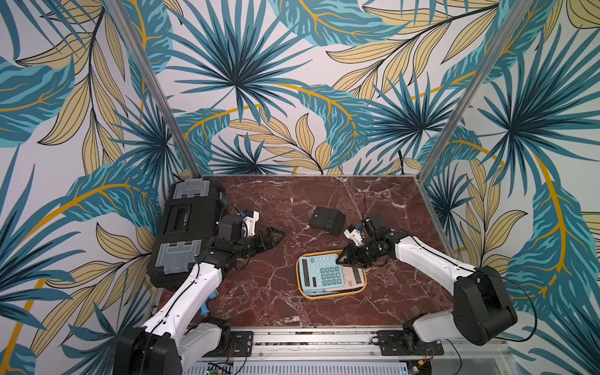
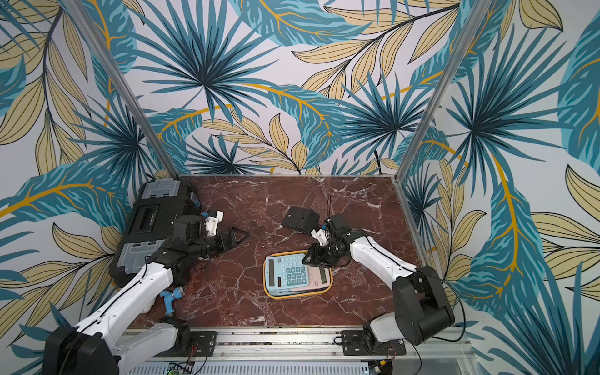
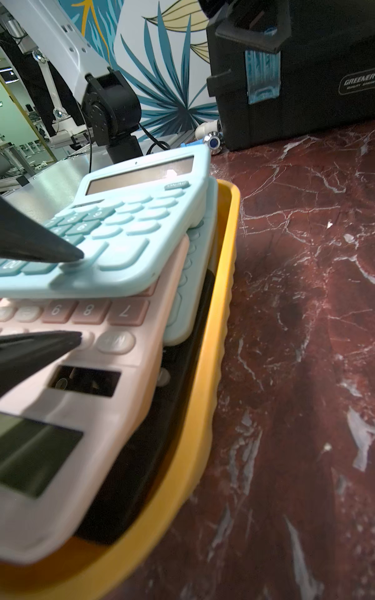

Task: Put the calculator in the storage box
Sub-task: Place the calculator in the storage box, then pick up the calculator at the center of the board.

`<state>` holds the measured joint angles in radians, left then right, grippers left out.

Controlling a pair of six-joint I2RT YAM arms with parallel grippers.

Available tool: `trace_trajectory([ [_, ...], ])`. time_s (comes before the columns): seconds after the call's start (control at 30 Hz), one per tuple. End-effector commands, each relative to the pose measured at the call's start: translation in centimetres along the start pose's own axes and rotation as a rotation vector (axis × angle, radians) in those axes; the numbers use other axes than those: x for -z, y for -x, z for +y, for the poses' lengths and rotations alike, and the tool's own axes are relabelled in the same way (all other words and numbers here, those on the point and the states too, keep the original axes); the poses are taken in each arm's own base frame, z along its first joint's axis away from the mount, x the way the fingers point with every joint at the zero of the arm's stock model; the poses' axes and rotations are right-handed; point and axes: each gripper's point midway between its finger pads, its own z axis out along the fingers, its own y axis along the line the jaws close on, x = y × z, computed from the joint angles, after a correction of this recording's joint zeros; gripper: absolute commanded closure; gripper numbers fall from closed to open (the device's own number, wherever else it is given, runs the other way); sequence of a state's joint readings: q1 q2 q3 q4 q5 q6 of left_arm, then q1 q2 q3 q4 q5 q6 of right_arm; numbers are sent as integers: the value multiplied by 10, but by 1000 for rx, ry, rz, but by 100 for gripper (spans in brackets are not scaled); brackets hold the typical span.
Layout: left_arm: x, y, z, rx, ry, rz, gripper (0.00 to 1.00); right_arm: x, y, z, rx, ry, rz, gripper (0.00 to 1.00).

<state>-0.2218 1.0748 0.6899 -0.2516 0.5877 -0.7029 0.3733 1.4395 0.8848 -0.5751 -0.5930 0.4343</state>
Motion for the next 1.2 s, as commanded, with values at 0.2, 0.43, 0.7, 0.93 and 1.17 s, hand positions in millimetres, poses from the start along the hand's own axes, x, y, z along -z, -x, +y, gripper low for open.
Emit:
trace_trajectory([
  [0.2,-9,-6,6,-13,4,32,0,18,-2,13,57,15,-48,60],
  [0.43,-18,1,-2,-41,-2,43,0,48,24,14,105,-68,-208,34],
  [0.7,-42,25,-1,-89,57,60,0,70,61,1,66,-134,-310,1],
  [0.93,-83,45,9,-85,76,86,0,72,101,-20,-18,-165,-351,1],
  [1.17,-134,37,8,-84,51,163,0,52,145,-31,-47,-132,-324,0],
])
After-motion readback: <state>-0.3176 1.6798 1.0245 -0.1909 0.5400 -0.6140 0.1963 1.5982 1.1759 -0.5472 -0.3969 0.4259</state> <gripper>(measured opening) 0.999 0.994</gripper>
